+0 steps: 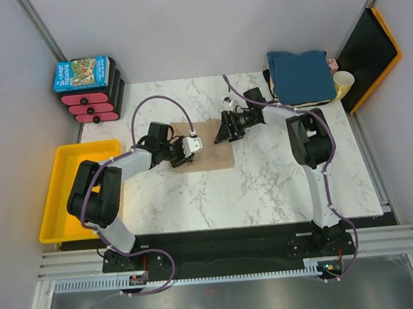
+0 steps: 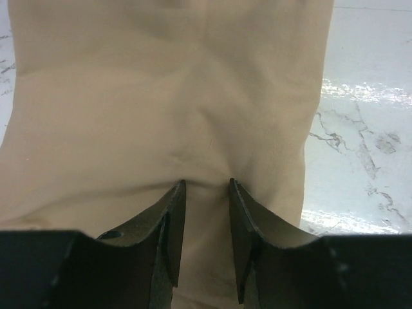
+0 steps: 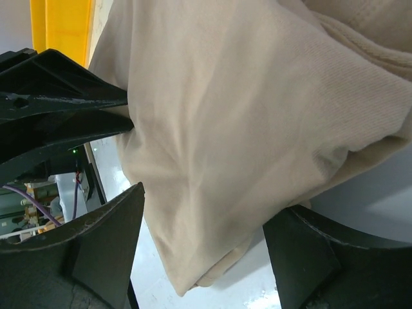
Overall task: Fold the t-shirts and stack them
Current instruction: Put the neatly folded tshirt into the corner of the board with the right arm
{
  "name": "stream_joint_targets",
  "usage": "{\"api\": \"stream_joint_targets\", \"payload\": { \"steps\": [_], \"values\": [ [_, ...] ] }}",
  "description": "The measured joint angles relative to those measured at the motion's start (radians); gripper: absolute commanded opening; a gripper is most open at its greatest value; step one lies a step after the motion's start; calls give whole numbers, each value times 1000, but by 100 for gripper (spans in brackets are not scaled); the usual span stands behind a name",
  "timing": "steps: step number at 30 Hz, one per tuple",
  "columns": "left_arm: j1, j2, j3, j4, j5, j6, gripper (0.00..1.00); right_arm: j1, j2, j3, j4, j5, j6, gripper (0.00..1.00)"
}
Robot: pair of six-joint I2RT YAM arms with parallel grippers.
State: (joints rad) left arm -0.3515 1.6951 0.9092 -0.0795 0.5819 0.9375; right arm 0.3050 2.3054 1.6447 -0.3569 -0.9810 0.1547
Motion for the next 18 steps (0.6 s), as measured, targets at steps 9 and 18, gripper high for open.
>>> {"api": "stream_joint_targets", "payload": {
  "steps": [9, 18],
  "values": [
    [-35, 14, 0, 3, -4, 16, 40, 56, 0, 11, 19, 33, 7, 79],
    [-79, 39, 26, 4, -30, 20, 39, 88, 2, 12, 36, 74, 3, 37]
  ]
}}
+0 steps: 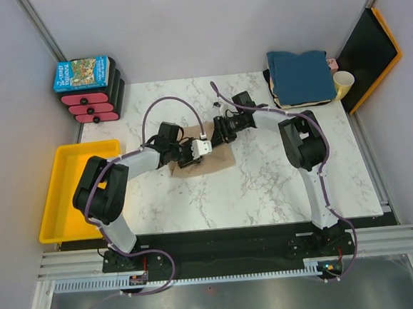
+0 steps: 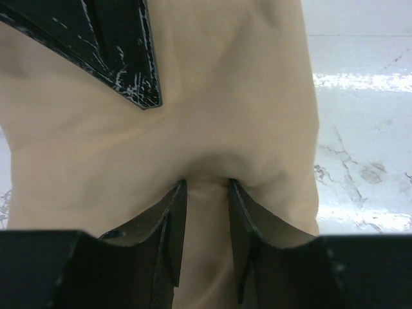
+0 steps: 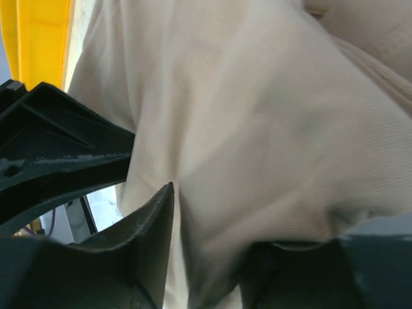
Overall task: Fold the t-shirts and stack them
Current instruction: Put the neatly folded tshirt into the corner of the board with the right arm
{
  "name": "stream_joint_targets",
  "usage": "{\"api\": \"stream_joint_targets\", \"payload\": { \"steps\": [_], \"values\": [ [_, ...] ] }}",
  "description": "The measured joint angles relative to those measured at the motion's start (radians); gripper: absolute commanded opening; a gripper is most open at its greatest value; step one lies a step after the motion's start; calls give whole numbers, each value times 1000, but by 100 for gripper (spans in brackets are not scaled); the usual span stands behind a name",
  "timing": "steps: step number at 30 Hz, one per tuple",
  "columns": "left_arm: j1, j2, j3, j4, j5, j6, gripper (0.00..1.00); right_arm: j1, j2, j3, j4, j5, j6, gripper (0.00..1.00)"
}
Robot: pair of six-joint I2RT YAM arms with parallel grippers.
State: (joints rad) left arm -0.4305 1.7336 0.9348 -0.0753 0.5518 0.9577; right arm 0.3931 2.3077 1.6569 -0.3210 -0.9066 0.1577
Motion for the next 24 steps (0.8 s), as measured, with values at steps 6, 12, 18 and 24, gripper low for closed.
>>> {"api": "stream_joint_targets", "payload": {
  "steps": [6, 12, 18, 24],
  "values": [
    [-9, 24, 35, -1, -1, 0, 38, 0, 14, -11, 0, 16, 14, 0],
    [-10, 29, 48, -2, -1, 0, 38, -1, 15, -4, -15, 16, 4, 0],
    [-10, 35, 108, -63, 0, 5, 30, -11, 60, 175, -206, 65, -151, 0],
    [-10, 31, 169, -142, 0, 22, 27, -37, 61, 355, -357, 179, -350, 0]
  ]
}}
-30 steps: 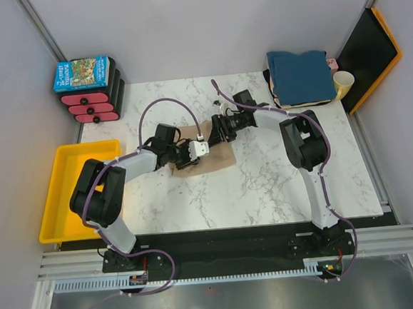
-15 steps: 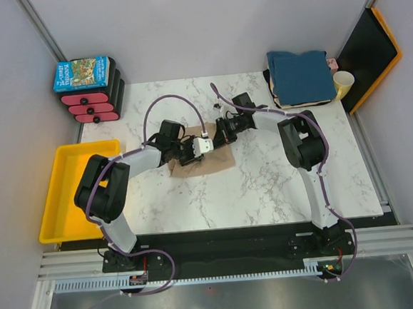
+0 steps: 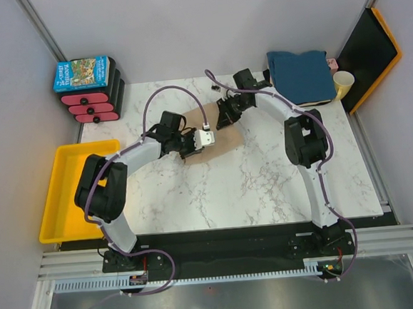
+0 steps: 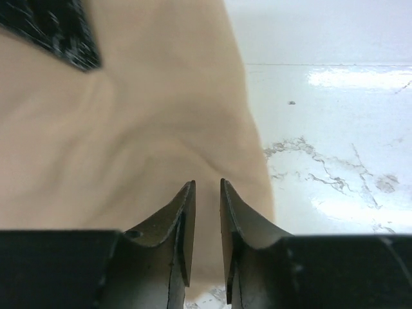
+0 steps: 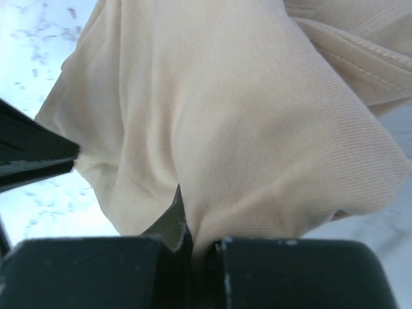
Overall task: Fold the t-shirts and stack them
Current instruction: Put the neatly folded tshirt into the corner of the board with the right arm
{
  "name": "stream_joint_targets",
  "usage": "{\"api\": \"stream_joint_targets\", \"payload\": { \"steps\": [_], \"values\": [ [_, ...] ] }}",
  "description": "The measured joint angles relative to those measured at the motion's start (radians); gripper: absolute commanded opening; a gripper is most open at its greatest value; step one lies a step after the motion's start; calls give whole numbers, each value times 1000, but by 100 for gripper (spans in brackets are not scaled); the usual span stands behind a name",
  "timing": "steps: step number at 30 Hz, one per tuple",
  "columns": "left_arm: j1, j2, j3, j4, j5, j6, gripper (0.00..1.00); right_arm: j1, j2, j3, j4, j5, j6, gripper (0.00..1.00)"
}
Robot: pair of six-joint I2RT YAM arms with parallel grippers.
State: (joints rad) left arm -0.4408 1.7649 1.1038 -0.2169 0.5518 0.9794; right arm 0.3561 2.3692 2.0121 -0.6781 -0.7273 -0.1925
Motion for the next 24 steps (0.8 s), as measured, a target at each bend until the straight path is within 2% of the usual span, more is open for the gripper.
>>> {"api": "stream_joint_targets", "payload": {
  "steps": [10, 24],
  "values": [
    [0, -66, 36, -83, 0, 3, 25, -53, 3, 175, -176, 275, -300, 0],
    [0, -124, 21, -96, 0, 12, 21, -81, 3, 245, -214, 636, -624, 0]
  ]
}}
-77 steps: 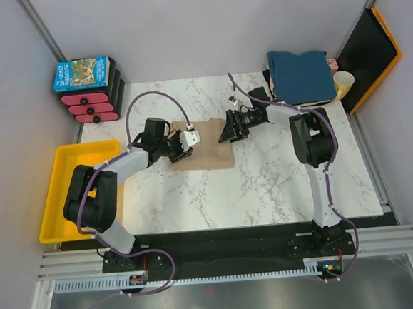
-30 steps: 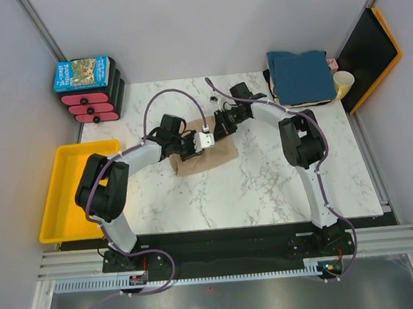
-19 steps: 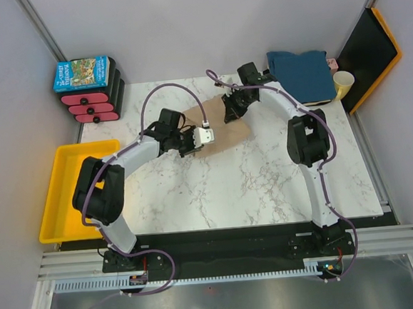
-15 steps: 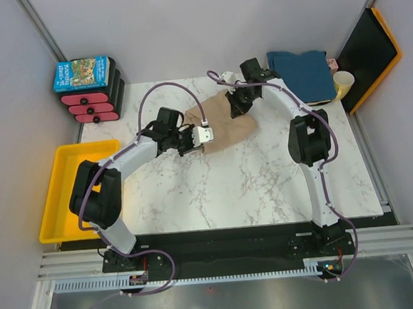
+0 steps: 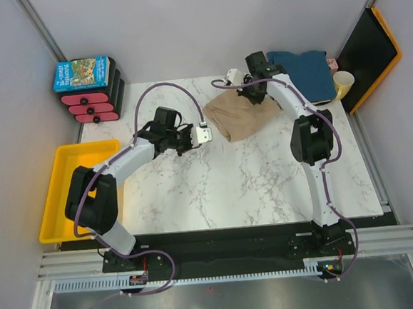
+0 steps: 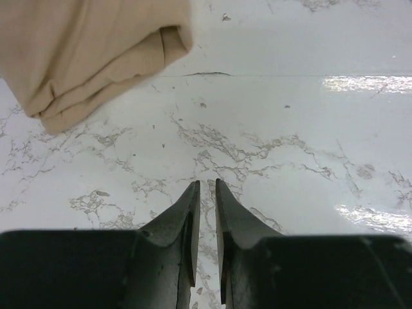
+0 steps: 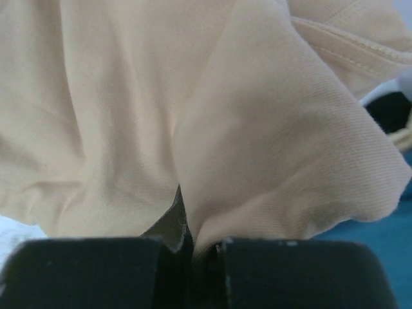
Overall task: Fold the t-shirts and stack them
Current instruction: Put the neatly folded tshirt into the corner of the board with the right arm
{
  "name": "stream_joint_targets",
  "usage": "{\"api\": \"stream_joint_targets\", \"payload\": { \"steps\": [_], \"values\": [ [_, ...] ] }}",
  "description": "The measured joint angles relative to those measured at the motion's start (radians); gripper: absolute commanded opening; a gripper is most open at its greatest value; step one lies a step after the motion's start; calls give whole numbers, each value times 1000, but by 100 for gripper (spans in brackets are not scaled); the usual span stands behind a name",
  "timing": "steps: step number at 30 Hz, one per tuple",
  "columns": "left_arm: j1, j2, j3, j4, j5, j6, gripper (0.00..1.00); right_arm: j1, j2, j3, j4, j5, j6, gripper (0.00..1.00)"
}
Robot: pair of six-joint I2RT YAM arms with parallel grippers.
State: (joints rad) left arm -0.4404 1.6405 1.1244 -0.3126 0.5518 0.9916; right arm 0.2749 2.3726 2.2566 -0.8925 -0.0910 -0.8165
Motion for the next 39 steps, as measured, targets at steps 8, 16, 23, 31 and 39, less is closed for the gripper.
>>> {"api": "stream_joint_targets", "payload": {
  "steps": [8, 16, 23, 31, 39],
  "values": [
    [4, 0, -5, 0, 1, 18, 20, -36, -11, 48, 23, 142, -101, 0],
    [11, -2, -19, -1, 8, 25, 18, -43, -29, 48, 51, 205, -103, 0],
    [25, -22, -45, -8, 10, 33, 17, -41, -106, 45, 53, 172, -28, 0],
    [31, -44, -48, -8, 16, 47, 16, -56, -254, -33, 110, 87, 171, 0],
    [39, -58, -66, -22, 27, 51, 15, -171, -264, -40, 142, 94, 240, 0]
  ]
}}
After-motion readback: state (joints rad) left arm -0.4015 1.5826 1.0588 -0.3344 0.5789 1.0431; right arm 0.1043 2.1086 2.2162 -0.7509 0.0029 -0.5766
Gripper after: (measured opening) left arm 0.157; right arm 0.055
